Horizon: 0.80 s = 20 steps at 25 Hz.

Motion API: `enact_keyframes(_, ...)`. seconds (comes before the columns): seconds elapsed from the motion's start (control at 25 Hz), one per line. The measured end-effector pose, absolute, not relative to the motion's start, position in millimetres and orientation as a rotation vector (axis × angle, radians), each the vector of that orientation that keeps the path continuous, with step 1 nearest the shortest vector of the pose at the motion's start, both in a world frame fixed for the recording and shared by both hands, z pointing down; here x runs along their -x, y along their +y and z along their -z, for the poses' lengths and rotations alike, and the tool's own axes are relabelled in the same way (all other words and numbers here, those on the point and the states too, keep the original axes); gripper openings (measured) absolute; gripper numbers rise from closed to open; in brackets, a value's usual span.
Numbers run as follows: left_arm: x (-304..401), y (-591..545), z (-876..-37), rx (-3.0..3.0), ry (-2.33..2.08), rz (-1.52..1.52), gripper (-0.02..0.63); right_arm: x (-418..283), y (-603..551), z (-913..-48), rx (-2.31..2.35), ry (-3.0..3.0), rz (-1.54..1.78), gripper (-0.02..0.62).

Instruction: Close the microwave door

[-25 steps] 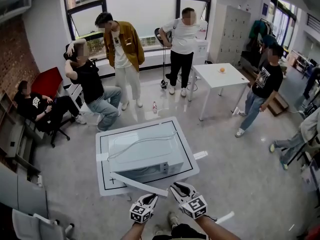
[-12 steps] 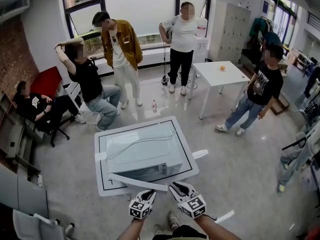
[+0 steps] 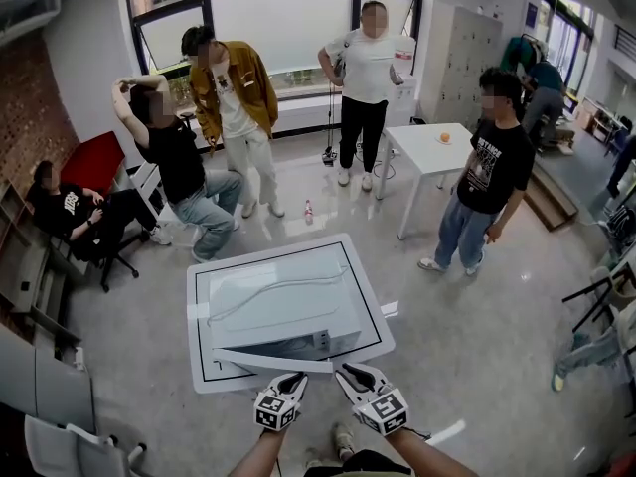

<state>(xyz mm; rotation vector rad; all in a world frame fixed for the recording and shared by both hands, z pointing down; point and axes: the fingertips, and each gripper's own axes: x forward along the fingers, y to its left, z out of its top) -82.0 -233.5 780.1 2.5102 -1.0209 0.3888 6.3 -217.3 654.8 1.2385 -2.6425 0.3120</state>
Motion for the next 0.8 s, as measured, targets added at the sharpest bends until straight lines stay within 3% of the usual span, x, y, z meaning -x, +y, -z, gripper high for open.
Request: enact_keyframes(0.8, 76.6, -275.3, -785.2, -2.477, -1.064, -0.397, 0.039, -23.0, -251.1, -663.1, -1.217, -2.642, -0.344, 0.069)
